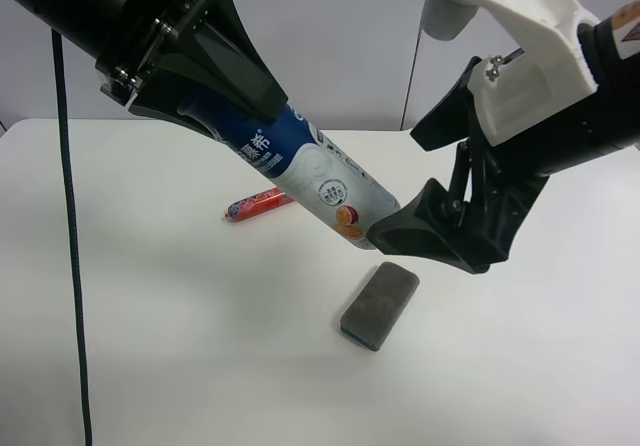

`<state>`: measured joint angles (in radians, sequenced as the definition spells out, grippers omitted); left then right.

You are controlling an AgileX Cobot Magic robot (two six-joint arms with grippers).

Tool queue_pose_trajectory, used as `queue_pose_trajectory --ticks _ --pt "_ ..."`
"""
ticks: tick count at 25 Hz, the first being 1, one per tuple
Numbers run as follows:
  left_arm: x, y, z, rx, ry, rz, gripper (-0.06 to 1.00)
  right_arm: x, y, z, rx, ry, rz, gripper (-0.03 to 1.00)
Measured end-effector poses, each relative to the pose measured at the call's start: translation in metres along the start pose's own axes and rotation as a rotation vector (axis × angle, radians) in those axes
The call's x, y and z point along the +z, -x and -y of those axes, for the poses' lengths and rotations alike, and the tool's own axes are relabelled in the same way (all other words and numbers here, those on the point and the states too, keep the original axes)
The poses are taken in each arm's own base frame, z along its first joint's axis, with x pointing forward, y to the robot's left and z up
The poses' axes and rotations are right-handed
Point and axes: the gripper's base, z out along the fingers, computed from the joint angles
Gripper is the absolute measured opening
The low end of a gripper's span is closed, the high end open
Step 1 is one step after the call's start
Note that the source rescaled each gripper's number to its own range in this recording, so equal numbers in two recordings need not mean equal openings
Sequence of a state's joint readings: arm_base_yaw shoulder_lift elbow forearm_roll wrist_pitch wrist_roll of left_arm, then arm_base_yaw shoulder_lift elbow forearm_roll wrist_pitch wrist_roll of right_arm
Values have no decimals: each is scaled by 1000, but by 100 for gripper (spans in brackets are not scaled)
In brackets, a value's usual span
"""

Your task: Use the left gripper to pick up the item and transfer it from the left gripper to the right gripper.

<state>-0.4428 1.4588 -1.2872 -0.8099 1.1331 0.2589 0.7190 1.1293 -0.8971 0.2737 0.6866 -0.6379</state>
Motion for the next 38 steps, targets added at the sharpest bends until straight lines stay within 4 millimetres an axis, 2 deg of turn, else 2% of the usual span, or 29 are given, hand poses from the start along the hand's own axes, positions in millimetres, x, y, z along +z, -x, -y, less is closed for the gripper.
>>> queue_pose_trajectory --ticks 15,25,31,35,38 --pt "0 -1 3 -13 -32 -10 0 25 6 1 -30 61 26 99" --pt "0 -1 4 -14 -42 -8 0 27 6 0 -28 73 25 99" --pt "0 -1 4 -16 -47 -9 0 27 6 0 -29 73 25 81" --pt "0 -1 5 -17 -51 -9 0 27 6 0 -29 73 25 63" --pt "0 -1 5 -18 -52 -9 0 27 6 0 -29 73 25 46"
